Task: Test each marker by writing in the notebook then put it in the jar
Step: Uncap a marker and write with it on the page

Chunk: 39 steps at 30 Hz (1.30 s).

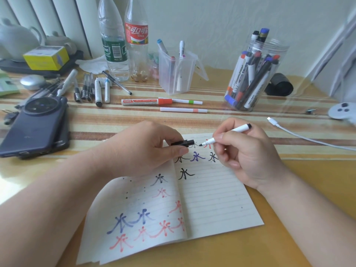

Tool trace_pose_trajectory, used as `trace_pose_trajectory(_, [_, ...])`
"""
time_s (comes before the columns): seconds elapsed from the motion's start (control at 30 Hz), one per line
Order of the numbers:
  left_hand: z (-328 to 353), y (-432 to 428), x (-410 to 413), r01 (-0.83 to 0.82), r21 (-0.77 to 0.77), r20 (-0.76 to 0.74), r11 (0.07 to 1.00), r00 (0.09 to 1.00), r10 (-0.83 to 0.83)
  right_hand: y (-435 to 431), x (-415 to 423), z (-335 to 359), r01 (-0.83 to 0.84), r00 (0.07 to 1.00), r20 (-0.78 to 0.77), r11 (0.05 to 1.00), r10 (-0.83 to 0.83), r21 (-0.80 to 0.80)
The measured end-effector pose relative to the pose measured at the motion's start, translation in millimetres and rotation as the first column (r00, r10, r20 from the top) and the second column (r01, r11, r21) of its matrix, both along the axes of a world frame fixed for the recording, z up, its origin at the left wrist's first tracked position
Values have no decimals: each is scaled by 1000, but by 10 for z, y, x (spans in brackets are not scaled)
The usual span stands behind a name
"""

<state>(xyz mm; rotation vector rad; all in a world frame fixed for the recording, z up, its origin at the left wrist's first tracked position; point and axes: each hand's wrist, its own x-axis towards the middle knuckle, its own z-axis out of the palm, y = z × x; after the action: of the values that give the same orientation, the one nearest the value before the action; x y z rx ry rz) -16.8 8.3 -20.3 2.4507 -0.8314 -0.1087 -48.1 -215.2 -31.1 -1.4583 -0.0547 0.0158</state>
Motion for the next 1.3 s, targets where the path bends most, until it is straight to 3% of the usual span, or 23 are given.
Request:
trace_pose_trajectory(0.37, [-15, -3, -9, 0, 4, 26, 1000, 1000, 0, 35, -24, -3, -27, 999, 32, 997, 25, 69])
trace_pose_trajectory(1.0, [-102, -31, -12, 88, -138, 103, 987, 992, -74, -13, -39, -4, -98, 995, 35, 994, 96, 44])
trace_pose_trajectory(1.3, [-93, -81, -45, 125, -154, 233, 980, 969, -86, -25, -31, -24, -175, 983, 64, 984, 172, 38])
